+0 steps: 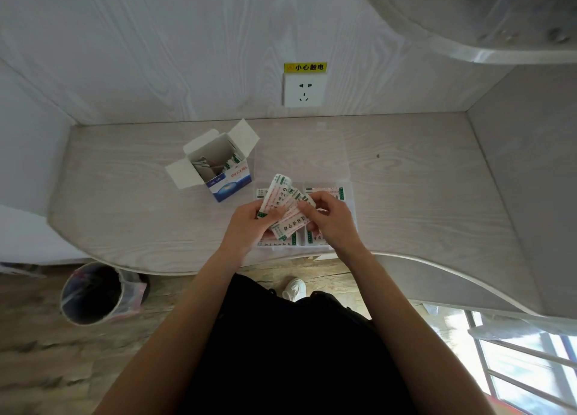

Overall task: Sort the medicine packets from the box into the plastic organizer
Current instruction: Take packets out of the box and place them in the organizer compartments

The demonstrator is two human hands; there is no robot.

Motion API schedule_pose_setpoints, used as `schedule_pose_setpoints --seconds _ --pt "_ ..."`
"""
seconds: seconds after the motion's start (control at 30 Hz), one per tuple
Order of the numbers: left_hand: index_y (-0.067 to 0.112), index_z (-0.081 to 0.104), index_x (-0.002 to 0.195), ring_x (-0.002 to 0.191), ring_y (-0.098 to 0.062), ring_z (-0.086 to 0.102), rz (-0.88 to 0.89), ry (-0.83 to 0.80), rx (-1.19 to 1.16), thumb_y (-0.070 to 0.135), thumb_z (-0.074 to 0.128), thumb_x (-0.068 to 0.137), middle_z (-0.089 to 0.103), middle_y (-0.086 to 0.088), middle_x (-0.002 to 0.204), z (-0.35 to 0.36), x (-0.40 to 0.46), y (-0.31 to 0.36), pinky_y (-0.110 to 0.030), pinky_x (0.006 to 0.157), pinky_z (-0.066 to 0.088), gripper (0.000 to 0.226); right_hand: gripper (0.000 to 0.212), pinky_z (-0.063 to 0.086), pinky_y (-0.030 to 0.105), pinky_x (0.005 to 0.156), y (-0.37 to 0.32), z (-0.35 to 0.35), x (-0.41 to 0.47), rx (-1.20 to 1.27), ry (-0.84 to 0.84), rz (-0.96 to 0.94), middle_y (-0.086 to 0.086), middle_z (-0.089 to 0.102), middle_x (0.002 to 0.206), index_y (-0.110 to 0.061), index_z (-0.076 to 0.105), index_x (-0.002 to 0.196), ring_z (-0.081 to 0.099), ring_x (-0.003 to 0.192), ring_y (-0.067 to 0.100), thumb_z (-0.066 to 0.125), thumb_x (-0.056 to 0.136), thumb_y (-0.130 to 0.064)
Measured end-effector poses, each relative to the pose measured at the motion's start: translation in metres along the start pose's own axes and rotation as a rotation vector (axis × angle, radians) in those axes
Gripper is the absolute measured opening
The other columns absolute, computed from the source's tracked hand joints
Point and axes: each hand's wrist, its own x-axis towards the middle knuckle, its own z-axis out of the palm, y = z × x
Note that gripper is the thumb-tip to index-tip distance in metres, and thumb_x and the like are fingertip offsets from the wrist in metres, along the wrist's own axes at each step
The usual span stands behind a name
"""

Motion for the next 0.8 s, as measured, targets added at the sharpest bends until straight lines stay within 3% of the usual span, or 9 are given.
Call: schedule_pose_setpoints --seconds 0.1,0.23,0.4,0.5,0.67,0.8 --pt "0.015 0.067 0.097 0.078 -0.018 0.07 -0.016 -0.012 0.011 0.016 0.067 0.083 0.071 -0.007 0.09 -0.001 0.001 -0.001 -0.027 0.064 0.058 0.014 0.015 0.047 0.018 0.048 0.001 -0.001 -0.002 -0.015 -0.04 -0.028 0.0 0.065 0.078 -0.007 0.063 0.099 0.054 0.046 0.003 0.062 0.09 -0.019" --pt "0.01 0.066 0.105 0.08 -0.018 0.07 -0.033 -0.04 0.019 0.017 0.065 0.084 0.071 -0.008 0.093 0.001 0.001 -0.001 -0.026 0.065 0.058 0.022 0.009 0.049 0.019 0.049 0.003 -0.002 -0.003 -0.025 -0.036 -0.041 0.0 0.065 0.077 -0.011 0.06 0.087 0.056 0.048 0.005 0.061 0.09 -0.02" --pt "0.021 0.061 0.101 0.076 -0.011 0.07 0.081 0.006 0.03 0.019 0.055 0.092 0.071 0.002 0.087 -0.002 0.0 -0.002 -0.023 0.07 0.057 0.011 0.015 0.051 0.017 0.052 0.015 -0.037 -0.004 -0.022 0.185 -0.013 0.003 0.066 0.079 -0.006 0.06 0.091 0.059 0.055 0.006 0.056 0.092 -0.02" --pt "0.01 0.059 0.113 0.064 -0.006 0.064 0.155 0.066 0.134 0.02 0.052 0.094 0.068 0.002 0.081 -0.005 0.003 -0.006 -0.026 0.064 0.056 0.022 0.015 0.048 0.018 0.049 0.031 -0.062 -0.01 -0.022 0.342 -0.016 0.003 0.065 0.072 -0.003 0.061 0.09 0.054 0.049 0.004 0.059 0.091 -0.018" --pt "0.007 0.057 0.119 0.058 -0.007 0.052 0.133 0.088 0.274 0.023 0.047 0.097 0.059 0.004 0.075 0.002 0.009 -0.012 -0.024 0.056 0.051 0.029 0.013 0.052 0.024 0.05 0.049 -0.056 -0.022 -0.127 0.332 -0.029 0.001 0.067 0.07 -0.015 0.06 0.078 0.059 0.048 0.007 0.063 0.088 -0.022" --pt "0.007 0.055 0.12 0.058 -0.006 0.051 0.143 0.031 0.292 0.025 0.04 0.099 0.057 0.003 0.076 0.012 0.006 -0.012 -0.015 0.049 0.047 0.032 0.019 0.054 0.025 0.049 0.052 -0.043 -0.024 -0.281 0.345 -0.035 0.003 0.069 0.069 -0.013 0.058 0.076 0.062 0.047 0.008 0.066 0.086 -0.026"
